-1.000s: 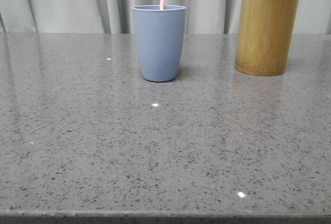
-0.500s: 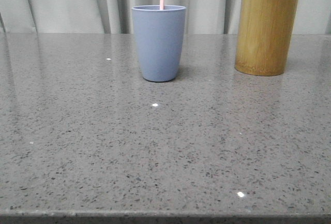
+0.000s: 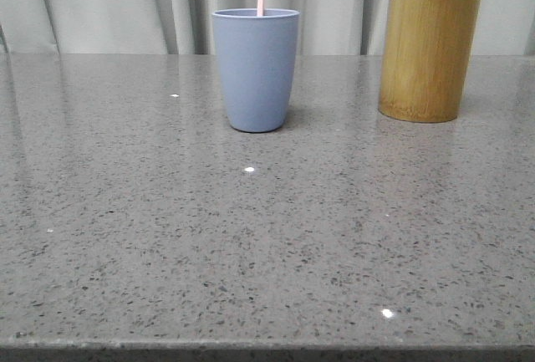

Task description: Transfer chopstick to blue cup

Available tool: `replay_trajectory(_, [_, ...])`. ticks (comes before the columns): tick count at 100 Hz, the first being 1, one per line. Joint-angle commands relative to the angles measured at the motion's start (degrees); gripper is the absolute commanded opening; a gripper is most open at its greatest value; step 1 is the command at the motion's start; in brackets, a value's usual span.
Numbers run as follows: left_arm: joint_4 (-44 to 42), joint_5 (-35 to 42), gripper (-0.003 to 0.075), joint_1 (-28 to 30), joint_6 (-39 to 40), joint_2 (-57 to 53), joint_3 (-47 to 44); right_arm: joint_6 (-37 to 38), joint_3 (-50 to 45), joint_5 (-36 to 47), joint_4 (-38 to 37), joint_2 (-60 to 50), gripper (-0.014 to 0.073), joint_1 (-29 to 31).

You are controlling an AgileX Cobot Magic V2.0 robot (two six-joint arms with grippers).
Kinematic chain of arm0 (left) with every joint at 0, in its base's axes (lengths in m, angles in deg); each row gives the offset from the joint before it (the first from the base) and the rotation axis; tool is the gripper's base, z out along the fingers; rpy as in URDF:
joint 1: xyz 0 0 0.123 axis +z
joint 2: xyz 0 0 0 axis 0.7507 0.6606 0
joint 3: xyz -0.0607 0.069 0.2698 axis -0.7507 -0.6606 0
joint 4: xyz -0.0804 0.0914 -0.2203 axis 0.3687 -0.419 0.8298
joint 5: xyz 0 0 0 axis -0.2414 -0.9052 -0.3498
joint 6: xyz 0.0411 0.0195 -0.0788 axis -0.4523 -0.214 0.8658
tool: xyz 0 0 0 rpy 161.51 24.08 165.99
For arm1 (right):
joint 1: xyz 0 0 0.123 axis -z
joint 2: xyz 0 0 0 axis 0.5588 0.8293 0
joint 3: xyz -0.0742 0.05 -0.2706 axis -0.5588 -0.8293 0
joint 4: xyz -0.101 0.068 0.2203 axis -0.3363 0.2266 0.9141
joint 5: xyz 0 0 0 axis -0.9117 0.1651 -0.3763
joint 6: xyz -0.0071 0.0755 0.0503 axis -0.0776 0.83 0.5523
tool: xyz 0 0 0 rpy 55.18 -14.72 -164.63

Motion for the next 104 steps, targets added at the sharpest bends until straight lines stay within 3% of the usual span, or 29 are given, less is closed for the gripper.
replay_trajectory(1, [0.0,4.62,-0.0019,0.19,0.48,-1.99,-0.57,-0.48,-0.66,8.04,-0.76,-1.15,-0.0067,0.39])
replay_trajectory(104, [0.0,4.62,-0.0019,0.19,0.48,-1.99,-0.57,-0.48,-3.99,7.52,-0.76,-1.15,-0.0067,0.39])
